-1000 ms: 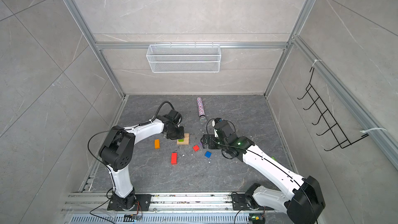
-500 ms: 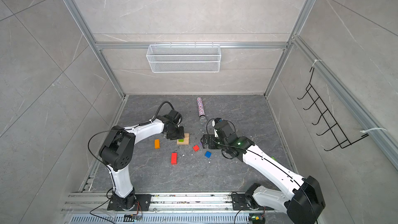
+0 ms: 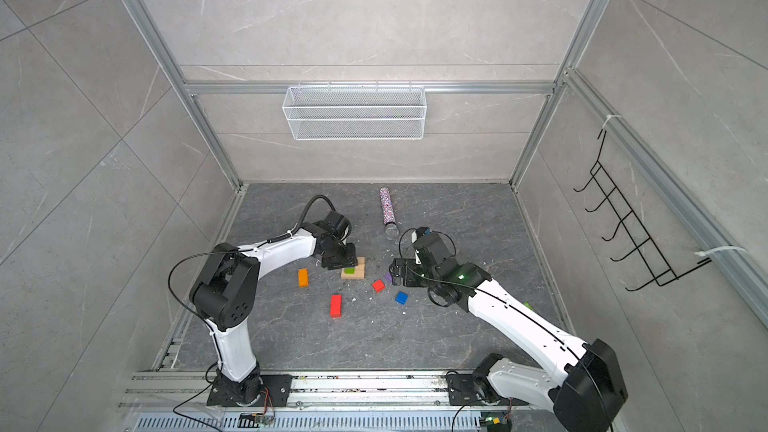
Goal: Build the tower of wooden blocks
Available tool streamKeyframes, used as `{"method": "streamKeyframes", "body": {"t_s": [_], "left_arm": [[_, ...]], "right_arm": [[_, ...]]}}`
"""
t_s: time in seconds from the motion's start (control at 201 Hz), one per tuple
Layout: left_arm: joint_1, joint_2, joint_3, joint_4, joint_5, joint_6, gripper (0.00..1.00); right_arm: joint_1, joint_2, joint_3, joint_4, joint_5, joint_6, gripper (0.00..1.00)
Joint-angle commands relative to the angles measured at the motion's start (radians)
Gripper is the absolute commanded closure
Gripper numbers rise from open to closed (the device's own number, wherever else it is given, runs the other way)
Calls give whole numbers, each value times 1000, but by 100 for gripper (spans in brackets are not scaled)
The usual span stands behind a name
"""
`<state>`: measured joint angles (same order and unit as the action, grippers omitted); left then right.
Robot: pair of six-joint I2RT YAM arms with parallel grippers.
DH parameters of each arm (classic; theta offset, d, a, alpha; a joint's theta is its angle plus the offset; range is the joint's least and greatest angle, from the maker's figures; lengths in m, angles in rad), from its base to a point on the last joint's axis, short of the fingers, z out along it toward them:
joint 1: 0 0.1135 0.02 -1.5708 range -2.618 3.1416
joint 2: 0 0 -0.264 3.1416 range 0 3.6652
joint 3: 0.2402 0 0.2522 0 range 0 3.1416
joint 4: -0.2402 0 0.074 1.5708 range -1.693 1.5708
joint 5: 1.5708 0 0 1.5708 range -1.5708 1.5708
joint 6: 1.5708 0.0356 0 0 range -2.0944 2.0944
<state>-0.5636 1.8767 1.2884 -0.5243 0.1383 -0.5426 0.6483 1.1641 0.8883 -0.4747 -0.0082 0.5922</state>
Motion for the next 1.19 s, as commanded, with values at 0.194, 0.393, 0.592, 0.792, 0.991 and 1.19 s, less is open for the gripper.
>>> {"method": "streamKeyframes", "body": {"t_s": [0.194,0.393,0.592,0.792,0.991,1.19], "left_arm": [[-7,-176,-1,-52,-25,-8,47],[-7,-275,-76,-84,-86,-17,37],[-6,-369,-156,-125,-132,-26,29],[-6,-447,-229,-149,-153,-39,28],[-2,-524,-281,-168,-157,-48,27],[-2,-587,-315,-191,-153,-48,26]], "right_arm": [[-1,113,-5,-18,122,158,4],[-3,220,41,-20,194,278,8],[-22,306,64,36,201,392,17],[-54,380,77,67,213,552,18],[-72,472,106,105,197,664,24],[-91,585,174,87,168,756,31]]}}
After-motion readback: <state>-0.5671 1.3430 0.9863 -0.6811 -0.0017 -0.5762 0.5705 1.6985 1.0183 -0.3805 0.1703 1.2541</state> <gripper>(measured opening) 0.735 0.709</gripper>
